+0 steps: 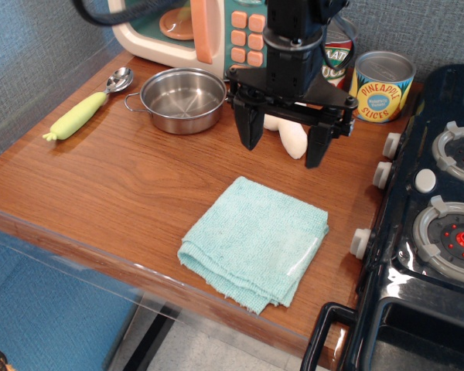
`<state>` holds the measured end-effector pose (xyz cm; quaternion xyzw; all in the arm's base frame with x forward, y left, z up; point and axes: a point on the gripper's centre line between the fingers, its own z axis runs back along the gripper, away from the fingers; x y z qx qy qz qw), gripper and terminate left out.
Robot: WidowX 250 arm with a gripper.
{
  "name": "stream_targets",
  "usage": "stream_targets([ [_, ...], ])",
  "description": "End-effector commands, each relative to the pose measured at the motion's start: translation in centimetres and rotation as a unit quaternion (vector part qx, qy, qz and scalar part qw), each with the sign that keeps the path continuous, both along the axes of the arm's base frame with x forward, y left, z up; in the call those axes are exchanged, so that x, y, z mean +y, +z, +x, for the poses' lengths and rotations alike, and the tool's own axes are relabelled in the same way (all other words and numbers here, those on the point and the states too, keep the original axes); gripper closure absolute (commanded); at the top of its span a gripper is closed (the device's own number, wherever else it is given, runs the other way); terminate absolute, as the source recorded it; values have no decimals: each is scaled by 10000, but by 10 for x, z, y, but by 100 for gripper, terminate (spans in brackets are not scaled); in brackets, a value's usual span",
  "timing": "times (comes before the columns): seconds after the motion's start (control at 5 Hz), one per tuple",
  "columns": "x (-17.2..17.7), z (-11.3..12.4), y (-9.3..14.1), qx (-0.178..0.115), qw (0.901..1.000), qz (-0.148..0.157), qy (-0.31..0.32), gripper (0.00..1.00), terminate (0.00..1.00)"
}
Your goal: Take the mushroom out of the bowl and place it to the left of the bowl.
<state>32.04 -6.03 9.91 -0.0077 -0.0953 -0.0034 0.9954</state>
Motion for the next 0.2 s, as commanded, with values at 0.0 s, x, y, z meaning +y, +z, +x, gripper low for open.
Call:
stream_targets([
  [0.0,5,-10,22,-246,9997,-20,-30,0,100],
])
